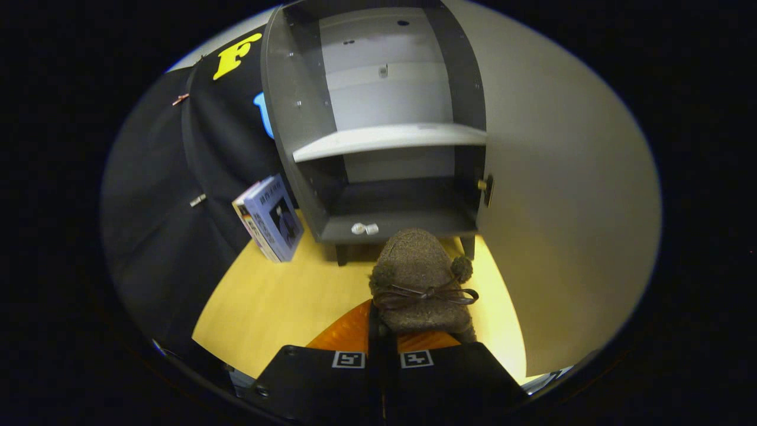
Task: Open the shoe cabinet door, grab the shoes and put them into the shoe cabinet, then close the shoe cabinet door.
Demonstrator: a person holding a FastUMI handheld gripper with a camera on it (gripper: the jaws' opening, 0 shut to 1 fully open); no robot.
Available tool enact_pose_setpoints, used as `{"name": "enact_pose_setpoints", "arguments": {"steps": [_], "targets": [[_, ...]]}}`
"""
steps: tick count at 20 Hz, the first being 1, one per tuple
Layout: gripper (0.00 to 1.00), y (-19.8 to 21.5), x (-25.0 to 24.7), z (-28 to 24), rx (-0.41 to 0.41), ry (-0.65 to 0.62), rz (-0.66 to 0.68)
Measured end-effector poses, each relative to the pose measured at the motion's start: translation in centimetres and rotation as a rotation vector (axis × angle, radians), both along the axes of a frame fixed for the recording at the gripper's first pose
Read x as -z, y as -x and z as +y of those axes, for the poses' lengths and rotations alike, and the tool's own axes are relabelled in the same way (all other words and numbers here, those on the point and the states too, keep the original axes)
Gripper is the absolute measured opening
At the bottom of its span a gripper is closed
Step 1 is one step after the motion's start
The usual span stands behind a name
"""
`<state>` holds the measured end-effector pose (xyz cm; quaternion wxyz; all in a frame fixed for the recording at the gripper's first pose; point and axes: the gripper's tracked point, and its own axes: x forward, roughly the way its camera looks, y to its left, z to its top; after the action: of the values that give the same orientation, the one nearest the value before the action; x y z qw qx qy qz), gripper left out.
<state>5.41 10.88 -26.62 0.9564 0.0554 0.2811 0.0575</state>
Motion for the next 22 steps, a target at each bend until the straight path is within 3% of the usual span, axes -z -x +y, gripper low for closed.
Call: {"name": "enact_pose_setpoints", "arguments": {"steps": [5,11,16,22], "targets": [[0.07,-3.7,-7.6,1.8,-0.029,-0.059,-0.006],[0.07,-13.2,-13.8,2.4,-0.023,-0.027,-0.064],[0.07,-23.2,-15.7,2.2,0.023,-0.014,-0.087],[0.07,-32.5,-14.7,2.3,0.068,0.049,-0.114]]}}
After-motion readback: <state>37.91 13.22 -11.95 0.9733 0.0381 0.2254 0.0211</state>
